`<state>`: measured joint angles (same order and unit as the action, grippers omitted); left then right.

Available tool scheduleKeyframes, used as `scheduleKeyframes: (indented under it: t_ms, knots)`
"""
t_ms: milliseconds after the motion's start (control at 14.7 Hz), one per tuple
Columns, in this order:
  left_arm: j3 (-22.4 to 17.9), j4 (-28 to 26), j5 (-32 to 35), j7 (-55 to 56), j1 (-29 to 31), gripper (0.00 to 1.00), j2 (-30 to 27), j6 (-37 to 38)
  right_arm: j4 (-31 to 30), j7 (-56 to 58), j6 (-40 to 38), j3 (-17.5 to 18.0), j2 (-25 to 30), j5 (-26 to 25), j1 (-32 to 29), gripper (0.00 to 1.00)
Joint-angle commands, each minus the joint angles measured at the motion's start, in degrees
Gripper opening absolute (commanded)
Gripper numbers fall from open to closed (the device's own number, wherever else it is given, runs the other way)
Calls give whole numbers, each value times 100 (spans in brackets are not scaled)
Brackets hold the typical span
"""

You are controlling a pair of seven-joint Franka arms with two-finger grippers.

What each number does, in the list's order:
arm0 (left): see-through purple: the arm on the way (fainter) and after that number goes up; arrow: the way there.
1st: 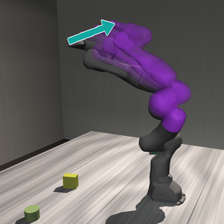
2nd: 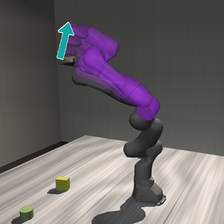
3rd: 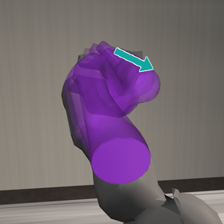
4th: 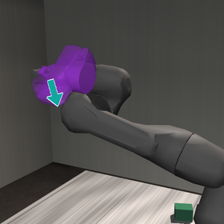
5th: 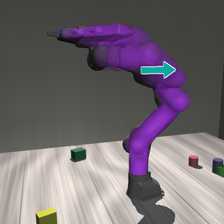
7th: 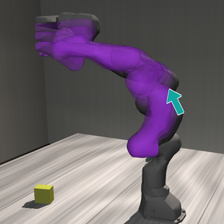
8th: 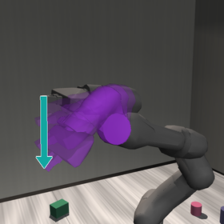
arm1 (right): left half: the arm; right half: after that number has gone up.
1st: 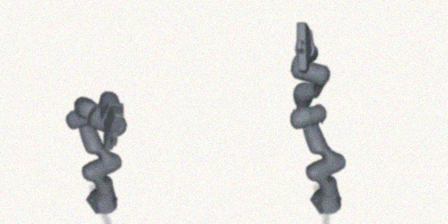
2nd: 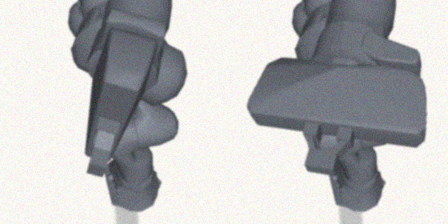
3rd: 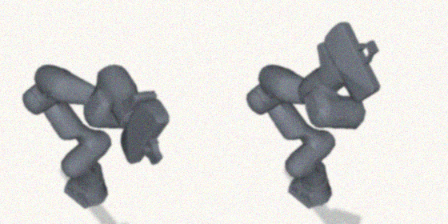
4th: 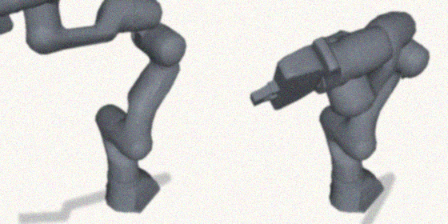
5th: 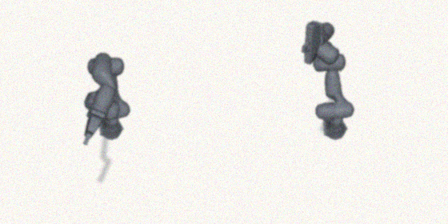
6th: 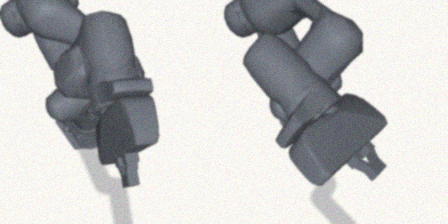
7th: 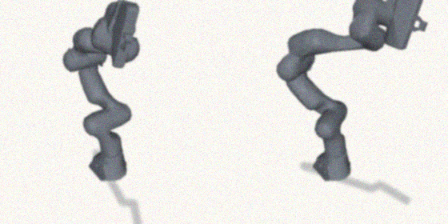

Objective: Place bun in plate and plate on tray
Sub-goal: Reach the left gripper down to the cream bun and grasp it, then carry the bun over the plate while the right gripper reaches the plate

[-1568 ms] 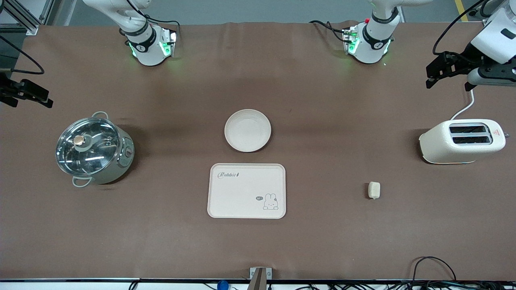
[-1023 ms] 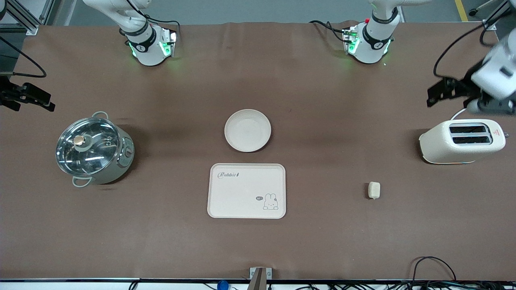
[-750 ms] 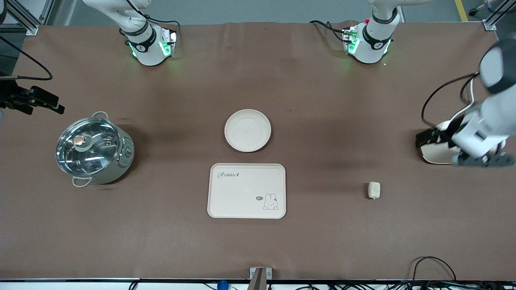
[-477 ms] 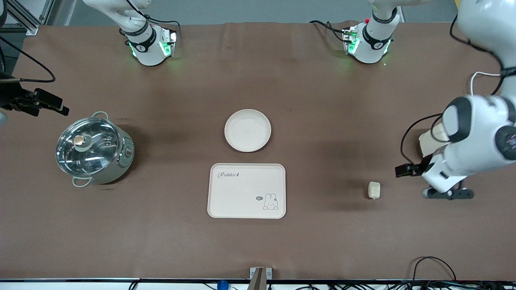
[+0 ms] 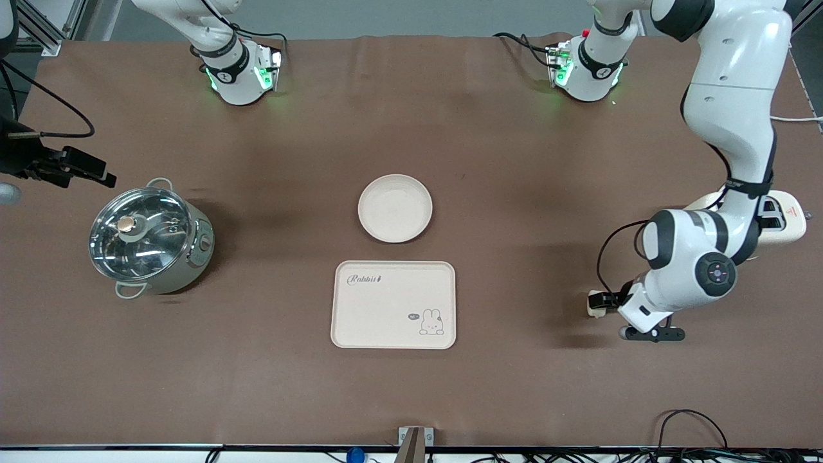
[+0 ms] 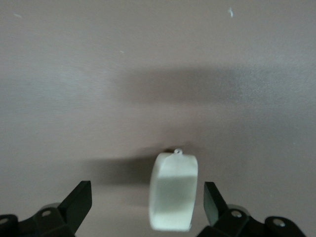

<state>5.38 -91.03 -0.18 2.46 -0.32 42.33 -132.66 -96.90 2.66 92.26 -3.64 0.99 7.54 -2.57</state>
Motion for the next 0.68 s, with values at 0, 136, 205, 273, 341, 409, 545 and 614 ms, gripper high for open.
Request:
scheduleKeyframes:
  t_ms: [0, 136, 205, 273, 341, 409, 545, 614]
  knots:
    - [7, 147, -52, 53, -38, 97, 144, 21, -110, -108, -76, 3, 112, 54, -16, 100]
    - [16, 147, -44, 53, -47, 78, 223, -14, -119, -143, -182, -5, 103, 81, -16, 100]
    - [33, 147, -61, 53, -47, 67, 232, -31, -110, -152, -138, -5, 86, 90, 10, 100]
    - [33, 147, -61, 53, -47, 57, 232, -31, -128, -291, -77, 3, 42, 107, 37, 100]
    - [33, 147, -61, 61, -64, 47, 215, -23, -206, -554, -59, 12, -54, 212, 106, 100]
    - [33, 147, -79, 70, -143, 41, 180, 3, -285, -809, -15, 4, -107, 421, 246, 100]
    - [33, 147, -70, 463, -379, 36, 136, 39, -827, -952, 614, 12, -152, 573, 510, 100]
    - [33, 138, -44, 701, -572, 33, 74, 126, -1222, -952, 1079, 12, -152, 747, 546, 100]
